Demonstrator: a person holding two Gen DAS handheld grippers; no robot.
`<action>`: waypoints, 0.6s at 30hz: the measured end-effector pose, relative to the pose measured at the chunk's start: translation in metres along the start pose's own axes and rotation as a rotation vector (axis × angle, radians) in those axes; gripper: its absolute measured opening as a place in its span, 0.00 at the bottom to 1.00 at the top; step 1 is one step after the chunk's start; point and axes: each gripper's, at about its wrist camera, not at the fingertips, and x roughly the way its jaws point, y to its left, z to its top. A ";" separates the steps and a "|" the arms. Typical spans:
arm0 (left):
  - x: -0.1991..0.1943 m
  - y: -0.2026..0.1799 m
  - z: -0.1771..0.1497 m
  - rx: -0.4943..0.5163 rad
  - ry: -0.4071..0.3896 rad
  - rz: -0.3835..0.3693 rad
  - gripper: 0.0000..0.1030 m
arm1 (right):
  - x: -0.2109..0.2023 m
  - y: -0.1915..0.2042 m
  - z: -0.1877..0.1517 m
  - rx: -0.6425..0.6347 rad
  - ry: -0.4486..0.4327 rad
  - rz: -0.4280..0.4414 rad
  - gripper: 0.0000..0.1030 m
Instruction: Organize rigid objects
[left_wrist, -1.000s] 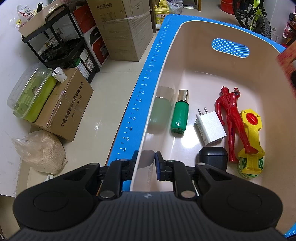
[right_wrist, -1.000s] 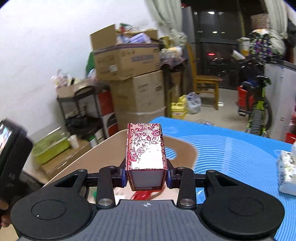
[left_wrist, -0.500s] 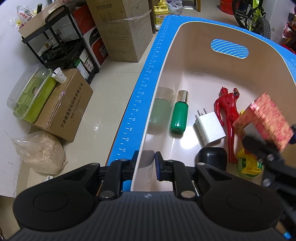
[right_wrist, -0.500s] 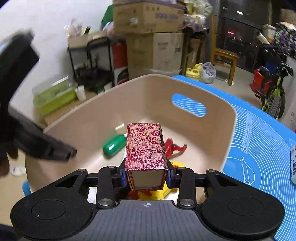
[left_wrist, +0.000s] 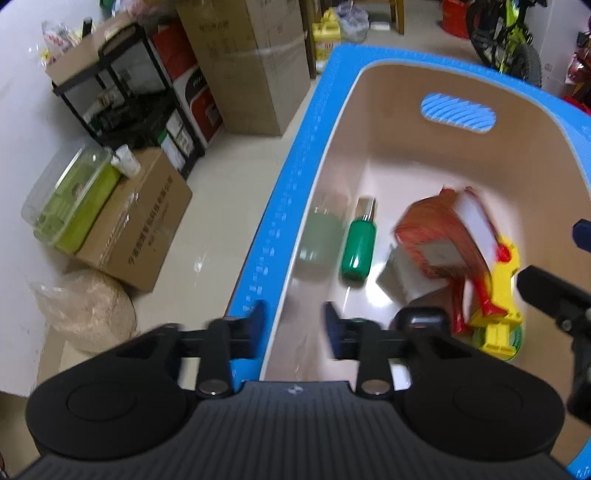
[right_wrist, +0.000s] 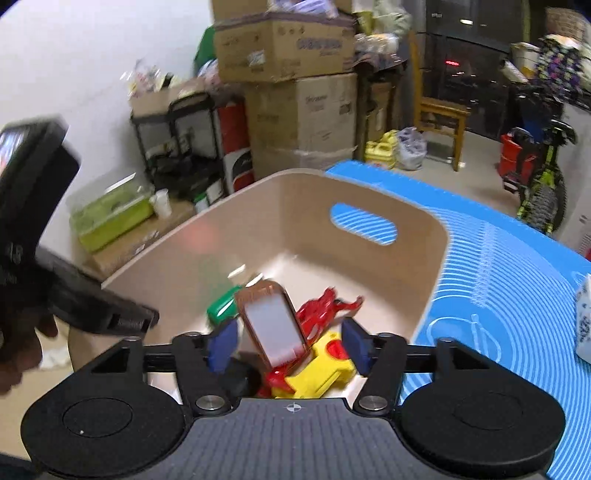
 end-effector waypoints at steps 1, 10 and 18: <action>-0.005 -0.002 0.000 0.004 -0.022 0.002 0.66 | -0.004 -0.003 0.002 0.013 -0.008 -0.008 0.73; -0.054 -0.023 0.003 0.024 -0.179 -0.005 0.85 | -0.048 -0.028 0.002 0.124 -0.074 -0.125 0.92; -0.100 -0.042 -0.013 0.041 -0.255 -0.031 0.85 | -0.094 -0.041 -0.009 0.170 -0.077 -0.206 0.93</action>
